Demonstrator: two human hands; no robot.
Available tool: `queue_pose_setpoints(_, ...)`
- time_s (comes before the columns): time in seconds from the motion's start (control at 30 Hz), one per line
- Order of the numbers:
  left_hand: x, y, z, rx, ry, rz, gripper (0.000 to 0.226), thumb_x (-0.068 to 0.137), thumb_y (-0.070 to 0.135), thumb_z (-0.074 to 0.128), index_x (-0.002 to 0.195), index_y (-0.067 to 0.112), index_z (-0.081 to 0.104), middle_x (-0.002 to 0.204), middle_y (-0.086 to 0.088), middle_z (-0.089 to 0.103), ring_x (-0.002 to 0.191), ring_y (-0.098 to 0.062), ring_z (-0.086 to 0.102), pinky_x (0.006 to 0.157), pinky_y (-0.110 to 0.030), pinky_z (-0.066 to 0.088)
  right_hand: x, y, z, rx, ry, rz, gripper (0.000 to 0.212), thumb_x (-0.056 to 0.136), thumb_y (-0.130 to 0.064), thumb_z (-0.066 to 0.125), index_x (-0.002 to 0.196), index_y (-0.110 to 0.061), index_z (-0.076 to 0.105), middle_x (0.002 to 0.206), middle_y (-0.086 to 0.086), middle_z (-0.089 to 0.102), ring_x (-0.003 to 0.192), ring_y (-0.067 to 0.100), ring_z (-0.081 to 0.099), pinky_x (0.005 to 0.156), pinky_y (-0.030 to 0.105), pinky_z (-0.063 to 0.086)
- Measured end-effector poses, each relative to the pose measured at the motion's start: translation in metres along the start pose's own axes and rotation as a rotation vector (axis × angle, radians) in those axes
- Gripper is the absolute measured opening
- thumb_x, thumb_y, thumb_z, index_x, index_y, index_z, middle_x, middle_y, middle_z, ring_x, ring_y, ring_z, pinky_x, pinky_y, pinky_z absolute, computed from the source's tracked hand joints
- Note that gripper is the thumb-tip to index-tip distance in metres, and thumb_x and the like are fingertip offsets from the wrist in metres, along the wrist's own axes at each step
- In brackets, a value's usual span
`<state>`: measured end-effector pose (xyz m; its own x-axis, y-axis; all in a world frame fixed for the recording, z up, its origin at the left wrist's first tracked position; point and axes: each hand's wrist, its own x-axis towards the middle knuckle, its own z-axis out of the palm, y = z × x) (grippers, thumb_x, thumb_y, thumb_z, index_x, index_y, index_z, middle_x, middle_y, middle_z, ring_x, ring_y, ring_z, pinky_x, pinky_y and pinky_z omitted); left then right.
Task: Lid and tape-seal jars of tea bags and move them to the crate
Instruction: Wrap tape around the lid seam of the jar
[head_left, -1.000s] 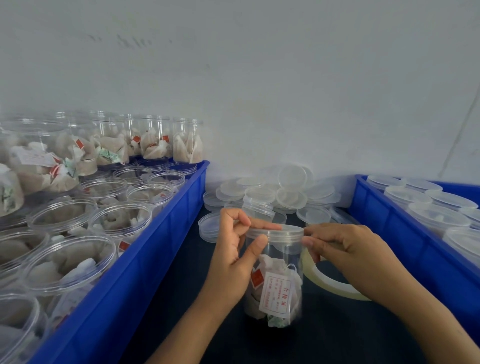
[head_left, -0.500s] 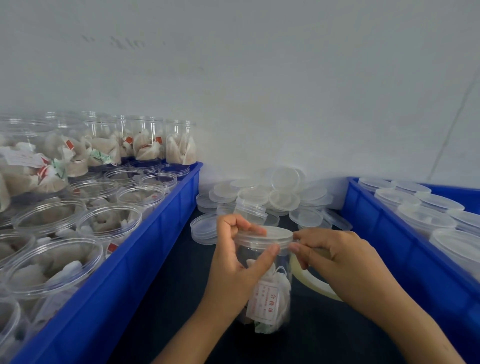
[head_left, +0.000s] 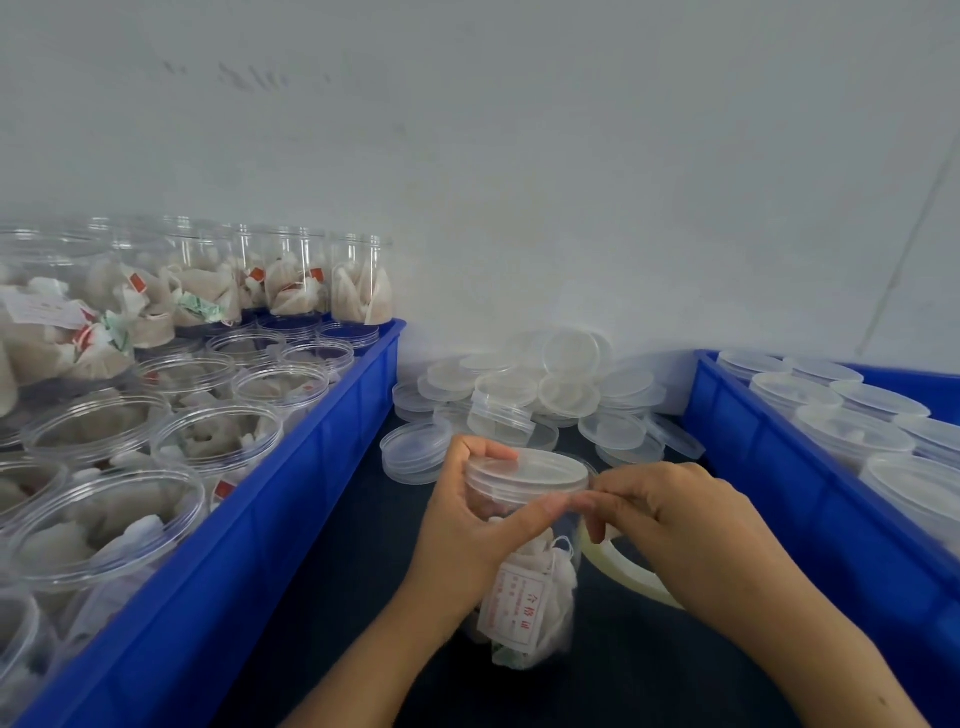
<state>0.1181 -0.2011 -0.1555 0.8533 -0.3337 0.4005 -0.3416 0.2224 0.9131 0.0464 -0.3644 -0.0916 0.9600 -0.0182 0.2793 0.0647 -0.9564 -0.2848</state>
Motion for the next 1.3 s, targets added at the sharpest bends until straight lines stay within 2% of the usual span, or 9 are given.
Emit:
queue_pose_setpoints(0.2,0.004,-0.001,-0.008,-0.039,-0.117,-0.039,0.065,0.059,0.038,0.084,0.108,0.015,0.049,0.104,0.002,0.073,0.091,-0.018,0.072,0.071,-0.022,0.056,0.003,-0.005,-0.008,-0.162,-0.081,0.055,0.042,0.089,-0.067,0.035,0.079,-0.035,0.061,0.077,-0.015,0.057,0.073,0.004,0.056,0.058,0.017,0.041)
queue_pose_setpoints(0.37,0.007,-0.005,-0.013,-0.072,-0.157,-0.045,0.064,0.058,0.032,0.083,0.108,0.013,0.049,0.105,0.002,0.072,0.095,-0.017,0.071,0.072,-0.021,0.056,0.003,-0.009,-0.004,-0.178,-0.067,0.08,0.069,0.057,-0.083,0.01,0.083,-0.04,0.057,0.092,-0.018,0.056,0.086,0.003,0.055,0.068,0.02,0.043)
queue_pose_setpoints(0.53,0.009,-0.008,-0.017,-0.099,-0.178,-0.055,0.064,0.059,0.034,0.081,0.109,0.014,0.049,0.103,0.002,0.073,0.094,-0.016,0.071,0.073,-0.019,0.055,0.003,-0.004,0.011,-0.245,0.039,0.046,0.081,0.058,-0.082,0.001,0.102,-0.041,0.056,0.105,-0.018,0.055,0.09,0.004,0.057,0.07,0.024,0.048)
queue_pose_setpoints(0.63,0.01,-0.008,-0.019,-0.106,-0.21,-0.078,0.071,0.057,0.038,0.083,0.113,0.014,0.047,0.101,0.003,0.073,0.094,-0.014,0.07,0.075,-0.02,0.054,0.002,0.0,0.013,-0.202,0.081,0.012,0.085,0.062,-0.084,0.006,0.132,-0.047,0.034,0.125,-0.019,0.049,0.096,0.007,0.06,0.072,0.027,0.053)
queue_pose_setpoints(0.73,0.009,-0.006,-0.021,-0.168,-0.25,-0.168,0.102,0.041,0.056,0.091,0.122,0.019,0.04,0.099,0.007,0.074,0.093,-0.013,0.07,0.076,-0.022,0.054,-0.002,-0.002,0.012,-0.157,0.1,-0.124,0.077,0.07,-0.084,0.002,0.143,-0.061,0.001,0.131,-0.02,0.038,0.077,0.005,0.058,0.054,0.016,0.043)
queue_pose_setpoints(0.9,0.008,-0.003,-0.02,-0.167,-0.239,-0.228,0.116,0.033,0.066,0.089,0.124,0.017,0.036,0.092,0.006,0.075,0.084,-0.012,0.071,0.07,-0.02,0.054,-0.001,0.002,0.009,-0.247,0.018,-0.182,0.084,0.067,-0.08,-0.016,0.138,-0.065,0.026,0.137,-0.028,0.023,0.073,0.005,0.054,0.05,0.016,0.037)
queue_pose_setpoints(1.1,0.006,-0.004,-0.02,-0.158,-0.227,-0.251,0.075,0.075,0.059,0.057,0.126,0.006,0.042,0.115,-0.019,0.066,0.098,-0.025,0.069,0.079,-0.028,0.056,-0.001,0.003,0.006,-0.161,-0.037,-0.172,0.075,0.071,-0.078,0.0,0.138,-0.061,0.029,0.127,-0.033,0.026,0.085,0.006,0.058,0.068,0.02,0.049)
queue_pose_setpoints(1.2,0.005,-0.006,-0.016,-0.171,-0.151,-0.215,0.077,0.077,0.061,0.056,0.124,0.001,0.048,0.117,-0.029,0.059,0.099,-0.033,0.063,0.086,-0.037,0.054,-0.002,0.002,0.005,-0.142,-0.043,-0.156,0.077,0.071,-0.079,0.001,0.139,-0.058,0.031,0.12,-0.034,0.027,0.084,0.003,0.056,0.067,0.017,0.045)
queue_pose_setpoints(1.3,0.004,-0.006,-0.01,0.01,-0.042,-0.078,0.055,0.086,0.066,0.051,0.116,0.021,0.06,0.105,-0.015,0.065,0.093,-0.032,0.063,0.084,-0.039,0.053,-0.002,0.002,0.007,-0.132,-0.031,-0.133,0.085,0.069,-0.08,-0.003,0.14,-0.053,0.034,0.115,-0.034,0.027,0.085,0.002,0.055,0.064,0.016,0.039)
